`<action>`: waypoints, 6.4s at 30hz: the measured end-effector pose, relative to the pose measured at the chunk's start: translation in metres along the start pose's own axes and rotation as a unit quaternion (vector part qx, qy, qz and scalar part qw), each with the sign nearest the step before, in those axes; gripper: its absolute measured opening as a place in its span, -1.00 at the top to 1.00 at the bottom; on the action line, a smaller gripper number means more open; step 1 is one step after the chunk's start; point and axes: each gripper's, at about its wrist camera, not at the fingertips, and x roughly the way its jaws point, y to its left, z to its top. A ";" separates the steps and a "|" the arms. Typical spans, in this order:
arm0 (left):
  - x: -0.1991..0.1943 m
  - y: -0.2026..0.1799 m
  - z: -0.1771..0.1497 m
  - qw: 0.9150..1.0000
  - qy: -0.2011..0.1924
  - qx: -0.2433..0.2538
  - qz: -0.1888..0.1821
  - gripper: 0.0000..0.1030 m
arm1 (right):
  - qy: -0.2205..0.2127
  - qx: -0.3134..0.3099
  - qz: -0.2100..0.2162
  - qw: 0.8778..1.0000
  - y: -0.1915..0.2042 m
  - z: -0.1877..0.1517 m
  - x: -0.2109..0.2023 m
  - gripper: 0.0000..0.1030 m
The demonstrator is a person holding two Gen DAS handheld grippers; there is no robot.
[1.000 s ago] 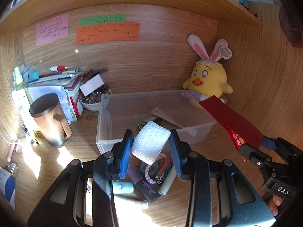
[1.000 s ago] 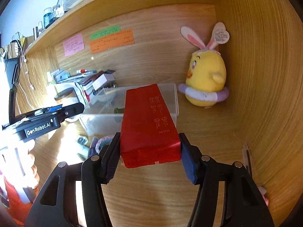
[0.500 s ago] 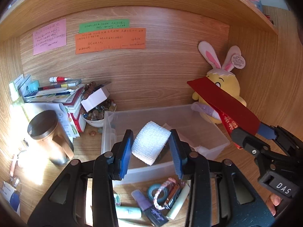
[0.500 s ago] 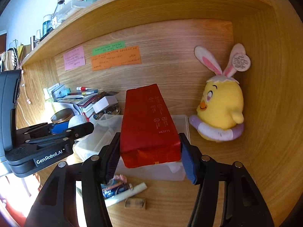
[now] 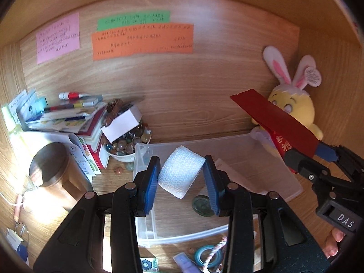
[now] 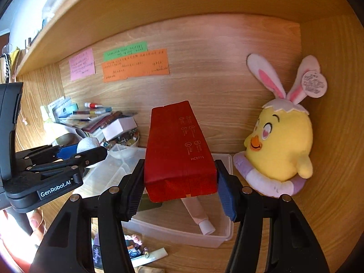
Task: Organize objects
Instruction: 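Lower both held items into the clear box and open both tools, then grasp the white pen with left tool while right tool grasps the brown eraser, then carry pen and eraser into the clear box and release both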
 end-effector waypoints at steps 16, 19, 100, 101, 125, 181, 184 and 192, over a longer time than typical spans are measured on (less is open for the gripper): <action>0.062 0.008 -0.024 0.996 0.084 -0.004 0.008 0.25 | 0.113 -0.005 0.039 0.993 -0.008 -0.028 0.062 -0.06; 0.066 0.006 -0.027 0.996 0.094 0.000 0.011 0.25 | 0.120 -0.010 0.022 0.993 -0.008 -0.032 0.067 -0.06; -0.050 0.050 -0.180 0.985 0.158 -0.036 0.051 -0.06 | 0.206 -0.084 -0.023 0.975 0.048 -0.131 0.017 -0.69; -0.052 0.051 -0.180 0.985 0.158 -0.036 0.052 0.00 | 0.208 -0.083 -0.020 0.974 0.048 -0.132 0.018 -0.56; -0.076 0.084 -0.145 0.990 0.094 -0.093 0.041 0.80 | 0.154 -0.018 -0.017 0.988 0.024 -0.114 -0.012 0.28; 0.022 0.020 -0.019 0.999 0.038 0.008 0.012 0.80 | 0.114 -0.014 -0.013 0.993 -0.002 -0.039 0.059 0.27; 0.027 0.016 -0.021 0.999 0.042 0.013 0.008 0.80 | 0.124 -0.012 -0.015 0.992 -0.004 -0.041 0.064 0.27; 0.034 0.005 -0.025 0.999 0.047 0.026 0.000 0.79 | 0.136 -0.015 -0.025 0.990 -0.004 -0.044 0.071 0.27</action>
